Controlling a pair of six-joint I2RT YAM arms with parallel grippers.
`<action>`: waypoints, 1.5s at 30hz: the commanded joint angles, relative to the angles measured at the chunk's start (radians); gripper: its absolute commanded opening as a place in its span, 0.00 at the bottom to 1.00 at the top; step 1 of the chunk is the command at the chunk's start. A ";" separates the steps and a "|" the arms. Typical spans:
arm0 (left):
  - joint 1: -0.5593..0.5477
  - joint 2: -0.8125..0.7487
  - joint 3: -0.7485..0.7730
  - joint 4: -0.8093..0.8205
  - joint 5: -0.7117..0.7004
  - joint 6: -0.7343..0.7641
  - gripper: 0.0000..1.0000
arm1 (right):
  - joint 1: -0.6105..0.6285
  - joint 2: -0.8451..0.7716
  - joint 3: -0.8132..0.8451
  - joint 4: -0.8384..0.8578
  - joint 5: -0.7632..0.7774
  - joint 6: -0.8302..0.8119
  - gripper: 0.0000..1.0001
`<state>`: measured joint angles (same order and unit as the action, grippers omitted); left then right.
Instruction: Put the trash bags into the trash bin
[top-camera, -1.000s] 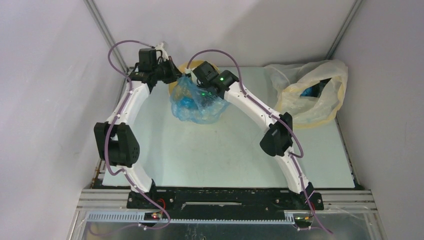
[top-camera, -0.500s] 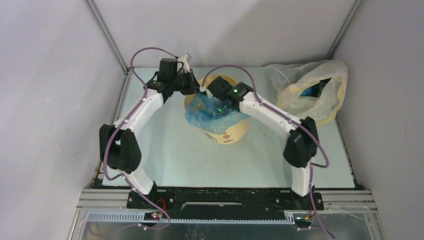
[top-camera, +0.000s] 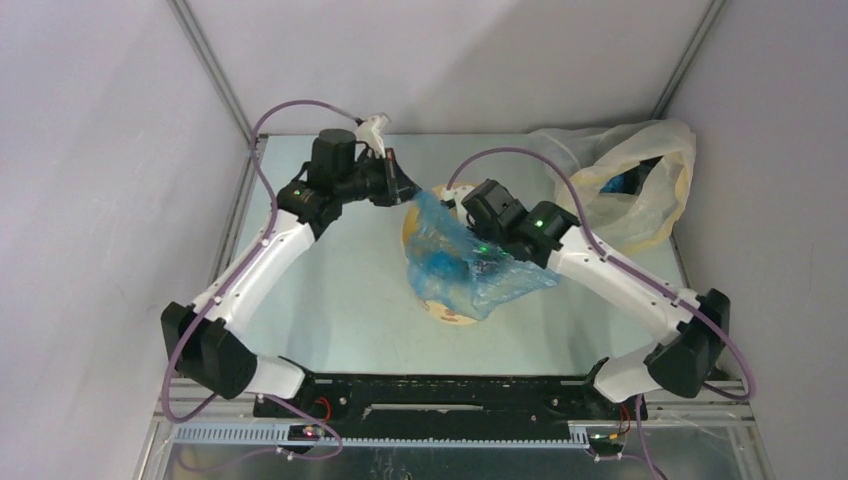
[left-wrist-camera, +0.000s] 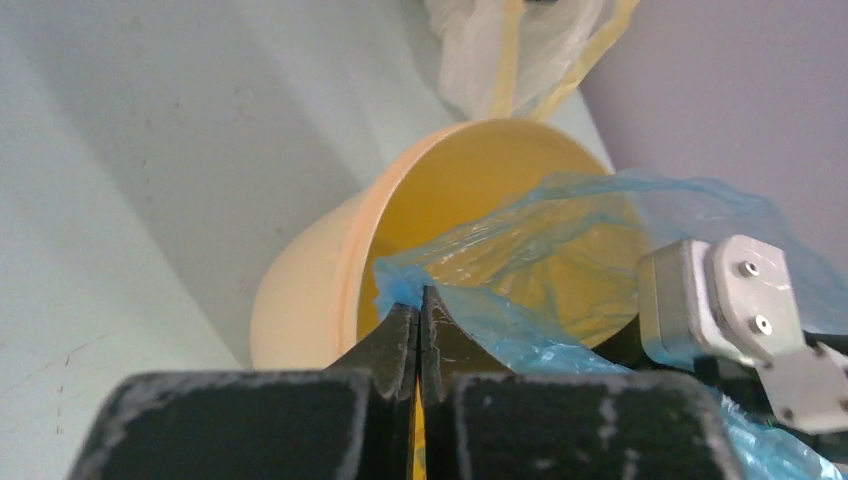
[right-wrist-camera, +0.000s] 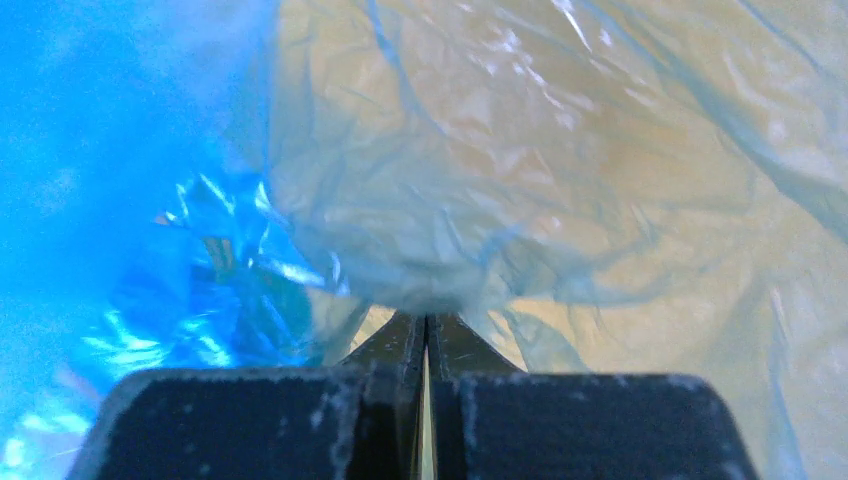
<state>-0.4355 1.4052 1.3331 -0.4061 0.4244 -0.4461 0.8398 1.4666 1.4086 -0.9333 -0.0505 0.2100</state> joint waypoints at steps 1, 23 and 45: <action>-0.005 -0.067 0.111 0.041 0.030 -0.064 0.00 | -0.027 -0.094 0.035 0.032 0.095 0.027 0.00; 0.029 0.020 0.587 0.097 0.136 -0.245 0.00 | -0.116 0.026 0.613 -0.169 0.315 -0.053 0.00; 0.116 -0.220 0.166 0.081 0.120 -0.169 0.00 | -0.094 -0.253 0.295 -0.128 0.069 -0.011 0.43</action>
<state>-0.3466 1.2587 1.5009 -0.3538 0.5434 -0.6460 0.7353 1.2610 1.6630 -1.0542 0.0292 0.1871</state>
